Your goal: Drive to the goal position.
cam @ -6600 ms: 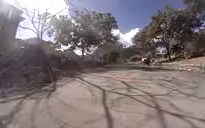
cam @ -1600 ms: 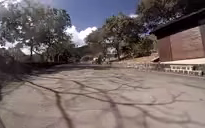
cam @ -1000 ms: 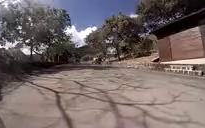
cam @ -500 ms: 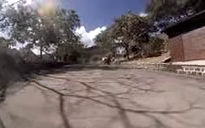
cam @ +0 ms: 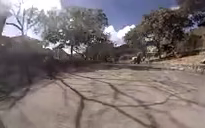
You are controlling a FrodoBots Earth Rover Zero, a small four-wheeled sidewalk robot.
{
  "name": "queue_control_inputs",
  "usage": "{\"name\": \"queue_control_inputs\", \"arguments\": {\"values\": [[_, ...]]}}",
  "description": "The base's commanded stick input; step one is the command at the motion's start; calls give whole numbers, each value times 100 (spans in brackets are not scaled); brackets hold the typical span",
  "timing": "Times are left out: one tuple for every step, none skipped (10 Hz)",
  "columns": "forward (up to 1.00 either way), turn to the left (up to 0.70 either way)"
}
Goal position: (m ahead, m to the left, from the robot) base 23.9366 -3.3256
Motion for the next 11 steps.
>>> {"name": "queue_control_inputs", "arguments": {"values": [[70, 0], [70, 0], [70, 0], [70, 0], [70, 0], [70, 0], [70, 0], [70, -27], [70, -27], [70, -27], [70, -27]]}}
